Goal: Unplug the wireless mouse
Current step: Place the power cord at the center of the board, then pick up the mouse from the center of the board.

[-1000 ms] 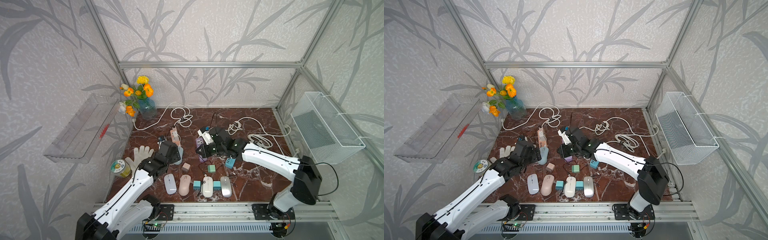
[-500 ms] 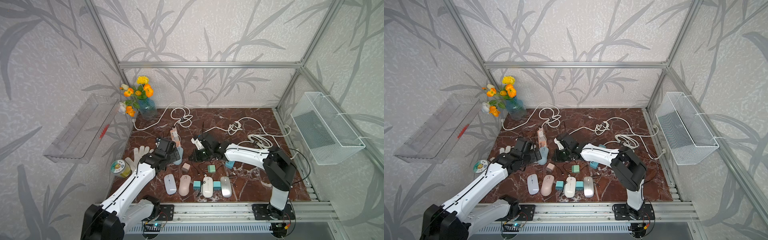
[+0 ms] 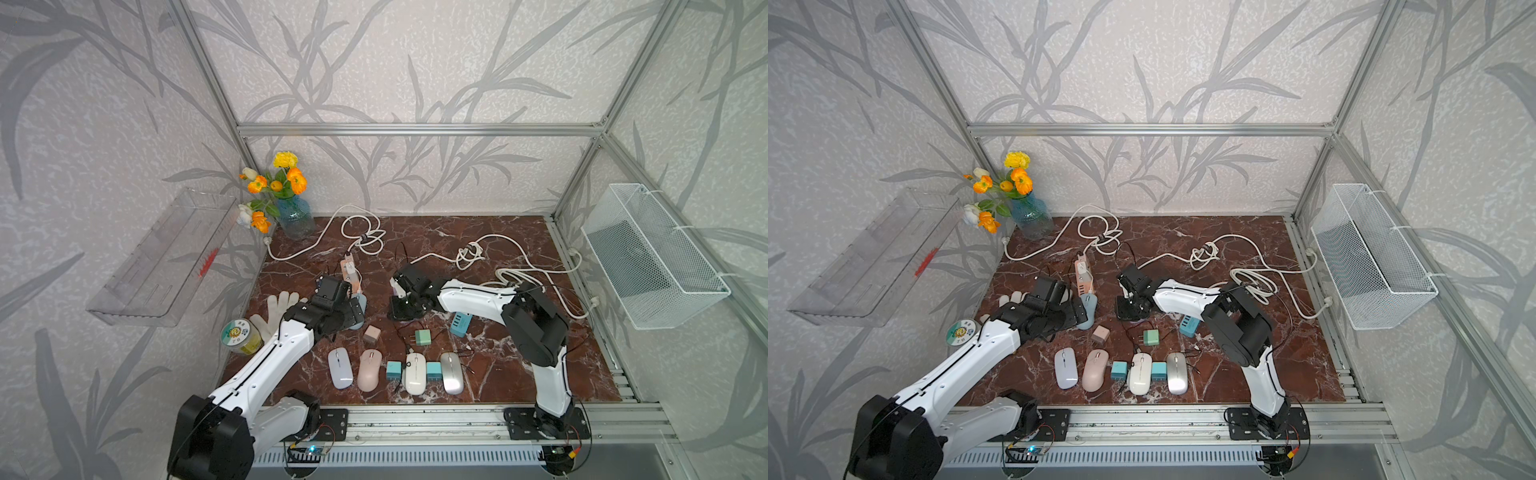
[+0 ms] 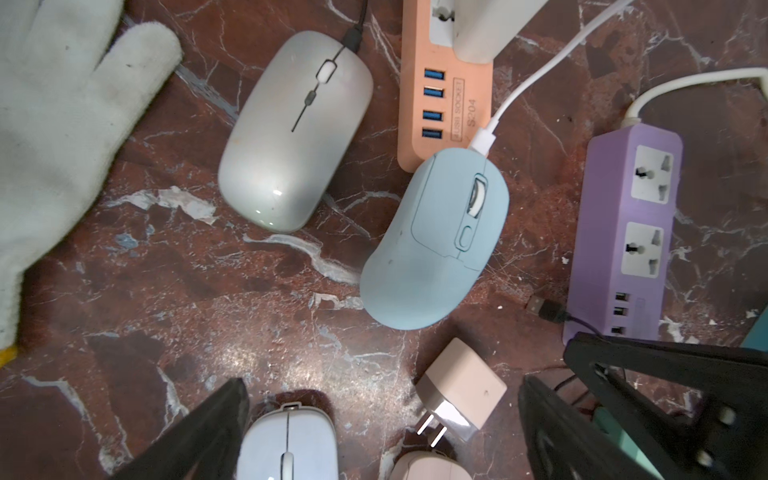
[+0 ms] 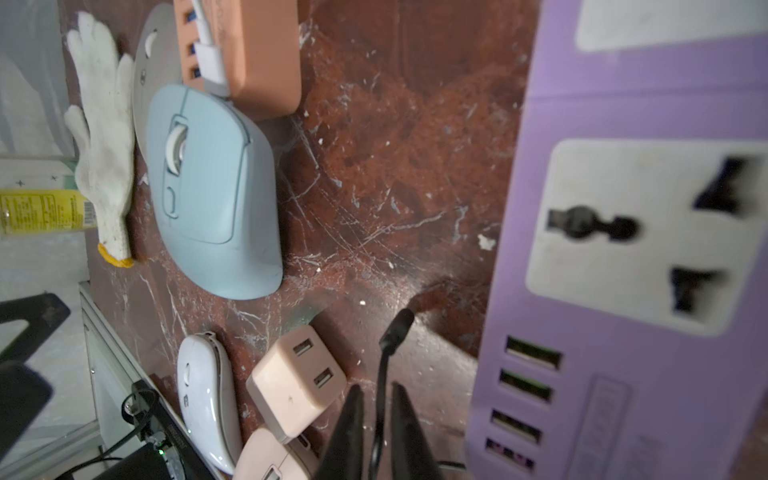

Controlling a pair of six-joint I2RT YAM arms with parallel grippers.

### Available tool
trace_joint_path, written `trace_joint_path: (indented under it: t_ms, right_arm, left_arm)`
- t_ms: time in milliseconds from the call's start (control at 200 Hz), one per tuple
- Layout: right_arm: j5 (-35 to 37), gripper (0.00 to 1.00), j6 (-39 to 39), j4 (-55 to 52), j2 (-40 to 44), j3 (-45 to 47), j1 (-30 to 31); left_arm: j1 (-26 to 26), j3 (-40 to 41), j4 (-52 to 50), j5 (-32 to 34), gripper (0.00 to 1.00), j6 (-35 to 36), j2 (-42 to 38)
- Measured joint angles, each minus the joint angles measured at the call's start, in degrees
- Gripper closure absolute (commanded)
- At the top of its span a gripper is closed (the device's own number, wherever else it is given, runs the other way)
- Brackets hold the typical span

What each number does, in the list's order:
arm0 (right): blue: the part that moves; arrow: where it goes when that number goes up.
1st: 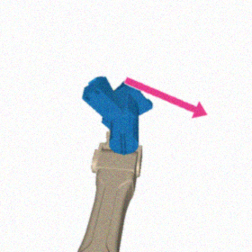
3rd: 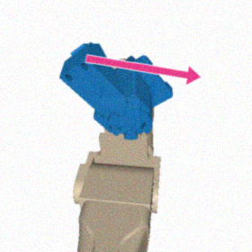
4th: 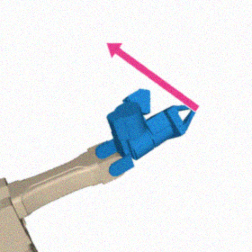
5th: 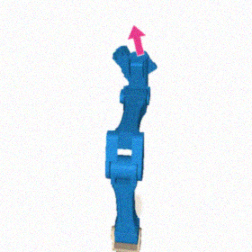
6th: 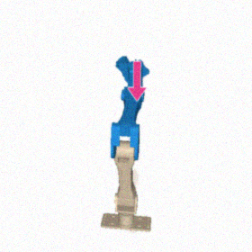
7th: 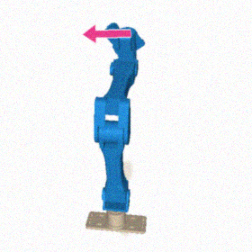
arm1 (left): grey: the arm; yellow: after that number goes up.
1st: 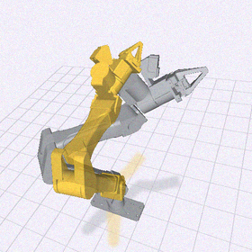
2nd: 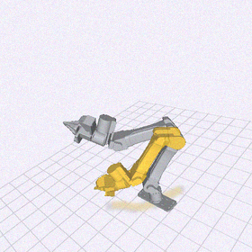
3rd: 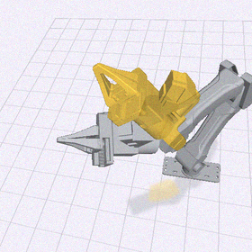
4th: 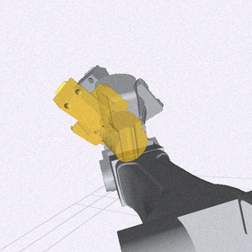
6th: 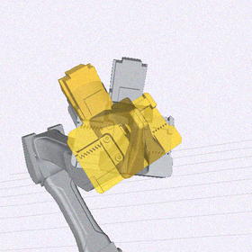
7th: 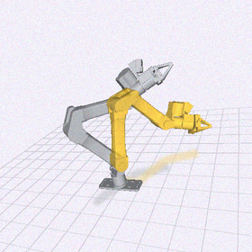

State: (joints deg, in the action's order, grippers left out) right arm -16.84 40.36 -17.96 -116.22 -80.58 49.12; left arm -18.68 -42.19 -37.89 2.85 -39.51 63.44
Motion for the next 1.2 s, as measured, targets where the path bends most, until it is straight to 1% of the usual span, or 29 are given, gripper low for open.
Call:
trace_joint_path:
  t_ms: [55,120,230,375,510,695,895,955,1075,1200]
  right_arm:
    - [0.00,0.64,-0.44,-0.83,0.04,-0.87,0.02]
    - [-0.07,0.60,-1.31,-1.42,0.37,-1.77,0.04]
    - [-0.09,0.57,-2.25,-2.36,1.90,-2.08,0.04]
    - [1.81,0.57,-4.81,-4.07,6.16,-1.44,0.04]
    - [5.18,0.58,-7.10,-4.81,13.35,1.42,-0.35]
    - [7.50,0.59,-8.72,-4.76,20.31,5.18,-3.58]
    - [8.33,0.60,-8.94,-4.72,21.14,8.41,-6.40]
    - [8.44,0.60,-8.94,-4.87,21.14,9.09,-6.51]
    - [8.37,0.61,-8.98,-5.01,21.31,9.46,-6.56]
    - [8.28,0.61,-8.96,-4.98,21.81,9.51,-6.56]
  left_arm:
    - [0.04,-0.42,-0.15,0.17,0.06,1.01,0.83]
    - [0.04,-1.22,-0.24,0.42,0.07,2.19,1.97]
    - [0.04,-2.86,-0.20,0.72,0.14,4.28,4.44]
    - [0.04,-4.85,0.39,0.70,0.17,6.60,8.52]
    - [0.00,-7.26,1.66,0.57,0.17,8.50,13.97]
    - [-0.70,-9.77,3.69,1.40,0.19,10.29,20.48]
    - [-2.38,-12.44,5.53,4.22,0.22,11.72,26.80]
    - [-2.95,-12.55,6.03,5.14,0.26,12.26,28.26]
    - [-3.89,-12.59,6.43,7.04,0.28,13.60,29.90]
    - [-5.27,-12.96,6.43,9.11,0.28,14.47,30.64]
